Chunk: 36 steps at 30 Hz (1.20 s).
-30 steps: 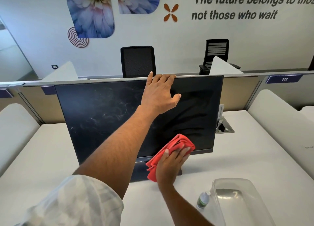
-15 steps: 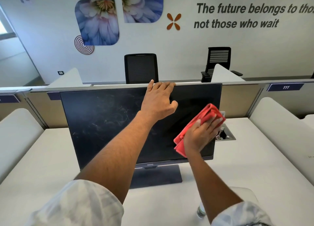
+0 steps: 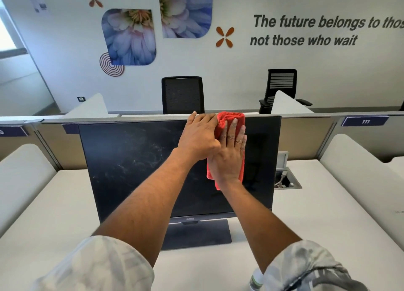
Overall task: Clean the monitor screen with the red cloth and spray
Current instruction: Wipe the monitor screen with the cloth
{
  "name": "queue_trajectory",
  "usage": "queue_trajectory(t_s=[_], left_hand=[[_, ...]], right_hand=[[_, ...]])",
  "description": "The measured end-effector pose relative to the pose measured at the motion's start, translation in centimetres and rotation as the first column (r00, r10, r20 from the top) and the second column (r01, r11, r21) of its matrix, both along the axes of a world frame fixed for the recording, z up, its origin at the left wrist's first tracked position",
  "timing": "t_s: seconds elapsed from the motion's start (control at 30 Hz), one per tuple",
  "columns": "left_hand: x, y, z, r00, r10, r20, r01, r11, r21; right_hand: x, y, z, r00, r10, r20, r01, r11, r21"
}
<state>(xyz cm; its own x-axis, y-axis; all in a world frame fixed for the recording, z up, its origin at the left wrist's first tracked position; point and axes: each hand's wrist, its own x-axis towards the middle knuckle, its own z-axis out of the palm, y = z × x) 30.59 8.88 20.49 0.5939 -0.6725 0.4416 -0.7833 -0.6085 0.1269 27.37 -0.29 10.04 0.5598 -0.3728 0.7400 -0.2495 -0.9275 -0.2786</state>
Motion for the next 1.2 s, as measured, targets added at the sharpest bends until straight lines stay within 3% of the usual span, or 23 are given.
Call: queue_trajectory(t_s=[0.23,0.47,0.8,0.93,1.07,1.2], left_hand=[[0.3,2.7,0.8,0.992,-0.104,-0.077,0.104,0.995,-0.003],[2.7,11.5,0.5,0.976,0.218,0.026,-0.218,0.976,0.013],[3.6,12.8,0.3,0.982,0.187,0.002,-0.187,0.982,-0.027],[3.8,12.7,0.7,0.987,0.155,-0.051,-0.157,0.987,-0.042],[4.1,13.2,0.9,0.984,0.125,-0.126,-0.131,0.991,-0.037],[4.1,14.0,0.9,0.984,0.091,-0.151,-0.100,0.993,-0.055]], right_hand=[[-1.5,-1.6,0.7,1.000,0.027,0.004,-0.026,0.998,-0.056],[-1.9,-3.1,1.4,0.998,-0.050,0.024,0.049,0.999,0.021],[0.3,2.2,1.6,0.998,-0.051,0.043,0.046,0.994,0.100],[2.2,9.4,1.2,0.999,0.048,0.012,-0.048,0.999,-0.013],[2.8,15.7,-0.6,0.951,0.258,-0.170,-0.291,0.932,-0.214],[2.5,14.7,-0.7,0.949,0.233,-0.211,-0.292,0.903,-0.315]])
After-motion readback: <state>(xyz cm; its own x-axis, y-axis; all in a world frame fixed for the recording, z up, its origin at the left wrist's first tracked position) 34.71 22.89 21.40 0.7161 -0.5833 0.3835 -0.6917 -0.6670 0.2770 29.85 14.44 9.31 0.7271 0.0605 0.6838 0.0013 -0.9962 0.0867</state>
